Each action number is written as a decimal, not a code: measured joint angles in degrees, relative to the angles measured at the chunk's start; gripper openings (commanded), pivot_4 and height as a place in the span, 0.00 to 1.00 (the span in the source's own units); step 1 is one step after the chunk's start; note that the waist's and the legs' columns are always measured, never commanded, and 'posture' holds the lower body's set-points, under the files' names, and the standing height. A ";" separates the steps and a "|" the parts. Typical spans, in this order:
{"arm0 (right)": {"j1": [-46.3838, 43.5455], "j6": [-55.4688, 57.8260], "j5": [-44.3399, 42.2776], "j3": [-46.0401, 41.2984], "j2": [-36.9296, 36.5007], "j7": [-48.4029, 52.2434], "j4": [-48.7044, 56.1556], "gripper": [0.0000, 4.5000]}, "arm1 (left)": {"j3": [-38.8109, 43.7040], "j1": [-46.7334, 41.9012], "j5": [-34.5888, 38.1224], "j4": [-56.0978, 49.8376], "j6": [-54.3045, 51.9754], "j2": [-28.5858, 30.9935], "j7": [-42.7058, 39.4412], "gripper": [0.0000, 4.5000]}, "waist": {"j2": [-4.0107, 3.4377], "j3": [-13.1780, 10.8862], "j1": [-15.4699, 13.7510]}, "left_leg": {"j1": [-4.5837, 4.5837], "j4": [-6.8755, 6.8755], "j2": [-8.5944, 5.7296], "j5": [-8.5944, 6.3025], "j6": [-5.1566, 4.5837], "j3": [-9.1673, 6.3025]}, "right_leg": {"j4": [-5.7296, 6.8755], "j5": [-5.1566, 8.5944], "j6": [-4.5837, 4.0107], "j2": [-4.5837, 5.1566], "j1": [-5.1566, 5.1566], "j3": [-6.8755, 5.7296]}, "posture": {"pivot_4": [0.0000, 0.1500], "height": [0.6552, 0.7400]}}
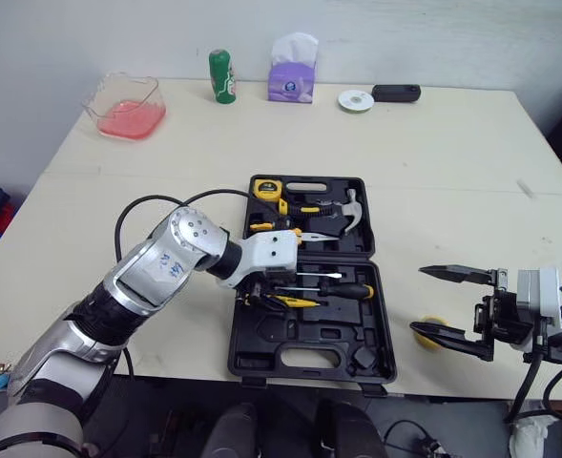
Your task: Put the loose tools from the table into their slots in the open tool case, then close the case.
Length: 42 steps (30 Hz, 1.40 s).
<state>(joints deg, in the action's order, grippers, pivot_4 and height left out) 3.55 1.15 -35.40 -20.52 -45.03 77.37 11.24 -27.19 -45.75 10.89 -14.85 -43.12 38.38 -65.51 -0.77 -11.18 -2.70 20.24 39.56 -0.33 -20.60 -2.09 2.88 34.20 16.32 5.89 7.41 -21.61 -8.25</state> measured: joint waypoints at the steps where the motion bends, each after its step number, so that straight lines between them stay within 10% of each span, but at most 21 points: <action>1: -0.06 0.00 0.01 0.01 0.00 0.09 -0.06 1.00 | 0.72 0.44 0.17 0.02 1.09 -0.09 0.00 0.66 | 0.00 0.00 0.00 | 0.00 0.01 0.00 0.00 0.00 0.00 | 0.00 0.00 0.00 0.00 0.00 0.00 | 1.00 1.00; 7: -0.28 -0.27 0.13 0.01 0.02 0.14 -0.42 1.00 | 11.37 7.68 5.41 2.25 12.46 -0.82 -1.20 0.66 | 0.00 0.00 0.08 | -0.01 0.05 0.01 -0.01 0.00 -0.01 | 0.01 0.00 0.00 0.02 0.00 -0.01 | 1.00 1.00; 15: -0.39 -1.35 0.24 -0.08 0.02 0.17 -2.35 1.00 | 21.86 17.39 12.04 4.50 21.45 -3.76 -1.30 0.01 | -0.02 0.01 0.02 | -0.02 0.08 -0.01 -0.03 -0.03 0.00 | 0.03 -0.01 0.01 0.05 0.01 0.00 | 1.00 1.00; 42: -1.27 -2.62 0.77 -0.05 0.02 0.88 -3.75 1.00 | 14.42 23.86 1.58 11.15 28.49 -7.59 5.69 0.01 | -0.07 0.06 -0.13 | -0.07 0.20 -0.01 -0.10 -0.06 0.04 | 0.14 -0.02 0.03 0.09 0.06 0.05 | 1.00 1.00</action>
<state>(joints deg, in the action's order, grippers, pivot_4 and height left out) 2.29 -1.48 -34.63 -20.56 -45.01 78.25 7.49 -12.76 -21.89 12.47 -3.70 -14.63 30.79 -59.82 -0.84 -11.12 -2.82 20.17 39.76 -0.34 -20.70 -2.14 2.92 34.34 16.30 5.92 7.50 -21.55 -8.20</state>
